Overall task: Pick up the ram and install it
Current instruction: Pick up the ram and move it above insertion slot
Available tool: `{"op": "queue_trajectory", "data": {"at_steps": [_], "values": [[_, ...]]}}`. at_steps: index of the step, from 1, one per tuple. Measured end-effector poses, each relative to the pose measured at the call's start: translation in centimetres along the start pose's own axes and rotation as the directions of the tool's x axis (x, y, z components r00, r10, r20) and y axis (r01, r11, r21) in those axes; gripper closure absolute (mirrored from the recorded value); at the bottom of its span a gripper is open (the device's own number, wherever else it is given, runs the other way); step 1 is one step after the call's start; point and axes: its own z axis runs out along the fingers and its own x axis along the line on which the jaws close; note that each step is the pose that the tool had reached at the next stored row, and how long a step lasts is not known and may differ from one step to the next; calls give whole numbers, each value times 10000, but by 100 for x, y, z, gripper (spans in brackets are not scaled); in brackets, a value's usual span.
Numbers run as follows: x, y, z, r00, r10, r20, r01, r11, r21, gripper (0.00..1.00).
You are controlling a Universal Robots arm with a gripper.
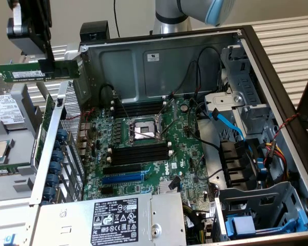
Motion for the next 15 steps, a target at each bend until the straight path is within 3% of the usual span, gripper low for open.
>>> {"op": "queue_trajectory", "data": {"at_steps": [4, 9, 15], "values": [[-51, -124, -4, 10000, 2, -26, -2, 10000, 0, 87], [-75, -145, 1, 9999, 48, -120, -48, 10000, 0, 87], [-73, -342, -11, 9998, -112, -137, 112, 9999, -6, 87]]}}
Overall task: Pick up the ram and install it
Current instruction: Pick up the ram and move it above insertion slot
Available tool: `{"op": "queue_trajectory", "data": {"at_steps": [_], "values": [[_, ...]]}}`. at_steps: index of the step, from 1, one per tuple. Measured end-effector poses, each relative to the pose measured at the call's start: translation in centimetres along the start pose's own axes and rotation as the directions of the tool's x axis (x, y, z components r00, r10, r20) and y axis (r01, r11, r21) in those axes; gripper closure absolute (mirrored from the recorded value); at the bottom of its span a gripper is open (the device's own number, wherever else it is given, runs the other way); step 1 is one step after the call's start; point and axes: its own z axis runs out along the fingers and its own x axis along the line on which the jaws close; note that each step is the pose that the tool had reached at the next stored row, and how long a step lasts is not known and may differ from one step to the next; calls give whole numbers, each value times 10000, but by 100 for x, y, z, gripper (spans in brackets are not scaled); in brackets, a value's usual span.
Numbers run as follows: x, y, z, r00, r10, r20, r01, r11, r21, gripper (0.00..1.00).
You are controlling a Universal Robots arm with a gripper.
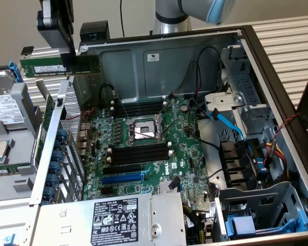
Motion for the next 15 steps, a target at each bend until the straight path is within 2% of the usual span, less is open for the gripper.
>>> {"op": "queue_trajectory", "data": {"at_steps": [5, 11, 15], "values": [[2, -92, -7, 9990, -453, -32, 453, 9990, -13, 87], [0, -359, -4, 9989, -473, -32, 473, 9989, -16, 87], [-13, -537, 40, 9989, -474, -31, 473, 9989, -17, 87]]}}
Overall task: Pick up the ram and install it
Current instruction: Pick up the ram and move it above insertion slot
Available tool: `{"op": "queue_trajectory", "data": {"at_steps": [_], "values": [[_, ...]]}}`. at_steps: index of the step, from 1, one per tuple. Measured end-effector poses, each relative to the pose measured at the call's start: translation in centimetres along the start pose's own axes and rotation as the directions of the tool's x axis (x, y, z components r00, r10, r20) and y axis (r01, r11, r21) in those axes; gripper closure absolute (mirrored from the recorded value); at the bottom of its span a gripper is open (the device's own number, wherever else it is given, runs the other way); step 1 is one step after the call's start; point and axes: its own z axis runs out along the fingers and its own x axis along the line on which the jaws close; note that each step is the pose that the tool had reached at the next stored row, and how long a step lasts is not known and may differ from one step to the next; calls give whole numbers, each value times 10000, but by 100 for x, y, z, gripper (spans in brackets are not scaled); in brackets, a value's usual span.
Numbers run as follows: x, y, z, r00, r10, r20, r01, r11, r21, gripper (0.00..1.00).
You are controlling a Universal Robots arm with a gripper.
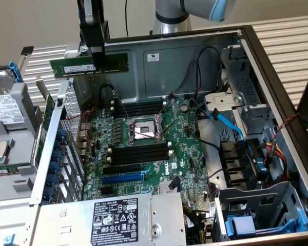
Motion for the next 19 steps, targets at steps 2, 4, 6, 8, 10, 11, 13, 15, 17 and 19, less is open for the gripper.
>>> {"op": "queue_trajectory", "data": {"at_steps": [2, 4, 6, 8, 10, 11, 13, 15, 17, 19], "values": [[-2, -60, 31, 10000, 0, -1, 0, 10000, -1, 87], [2, -124, 51, 10000, 0, 0, 0, 10000, -1, 87], [6, -159, 84, 10000, 0, 0, 0, 10000, 0, 87], [8, -181, 116, 10000, 0, 0, 0, 10000, -3, 87], [8, -182, 125, 10000, 1, -1, -1, 10000, -4, 87], [11, -183, 125, 10000, 2, -1, -2, 10000, -5, 87], [15, -196, 138, 10000, -2, 17, 3, 10000, -5, 87], [17, -201, 172, 10000, 9, 53, -9, 10000, 0, 87], [17, -204, 208, 10000, 31, 71, -31, 10000, 0, 87], [19, -210, 245, 9999, 54, 89, -54, 10000, 1, 87]]}}
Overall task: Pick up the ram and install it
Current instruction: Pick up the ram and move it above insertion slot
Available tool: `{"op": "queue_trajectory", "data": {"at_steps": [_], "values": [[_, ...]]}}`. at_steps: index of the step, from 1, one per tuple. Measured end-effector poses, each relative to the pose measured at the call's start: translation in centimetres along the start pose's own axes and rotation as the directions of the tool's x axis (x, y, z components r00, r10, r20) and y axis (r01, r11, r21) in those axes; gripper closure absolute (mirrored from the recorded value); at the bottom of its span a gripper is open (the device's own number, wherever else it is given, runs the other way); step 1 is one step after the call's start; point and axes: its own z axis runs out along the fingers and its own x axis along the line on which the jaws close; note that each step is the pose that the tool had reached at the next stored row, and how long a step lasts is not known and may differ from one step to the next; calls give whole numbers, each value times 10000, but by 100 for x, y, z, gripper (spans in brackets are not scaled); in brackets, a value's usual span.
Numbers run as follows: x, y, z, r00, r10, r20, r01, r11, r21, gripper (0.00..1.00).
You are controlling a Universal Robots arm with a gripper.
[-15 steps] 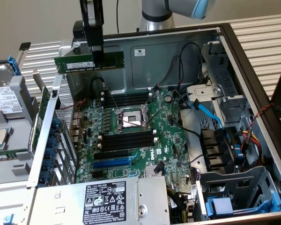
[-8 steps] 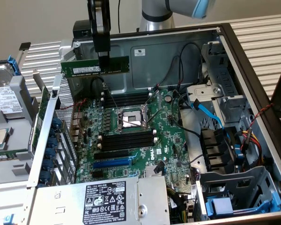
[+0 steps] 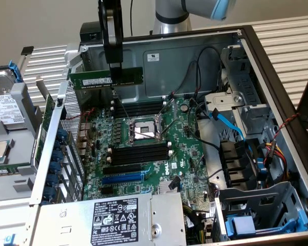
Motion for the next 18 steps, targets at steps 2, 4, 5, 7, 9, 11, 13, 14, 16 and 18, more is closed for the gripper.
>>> {"op": "queue_trajectory", "data": {"at_steps": [2, 4, 5, 7, 9, 11, 13, 14, 16, 18], "values": [[2, -8, 34, 10000, 41, 37, -41, 10000, 5, 87], [4, -26, 69, 9999, 82, 68, -82, 10000, 9, 87], [5, -39, 86, 9999, 101, 79, -101, 9999, 10, 87], [10, -55, 120, 9999, 122, 95, -122, 9999, 10, 87], [20, -68, 147, 9999, 135, 105, -135, 9999, 11, 87], [34, -87, 179, 9998, 144, 135, -145, 9999, 14, 87], [56, -105, 198, 9998, 149, 143, -149, 9999, 13, 87], [70, -112, 204, 9998, 148, 145, -148, 9999, 15, 87], [82, -151, 224, 9998, 148, 154, -148, 9999, 15, 87], [85, -180, 249, 9997, 159, 200, -160, 9999, 18, 87]]}}
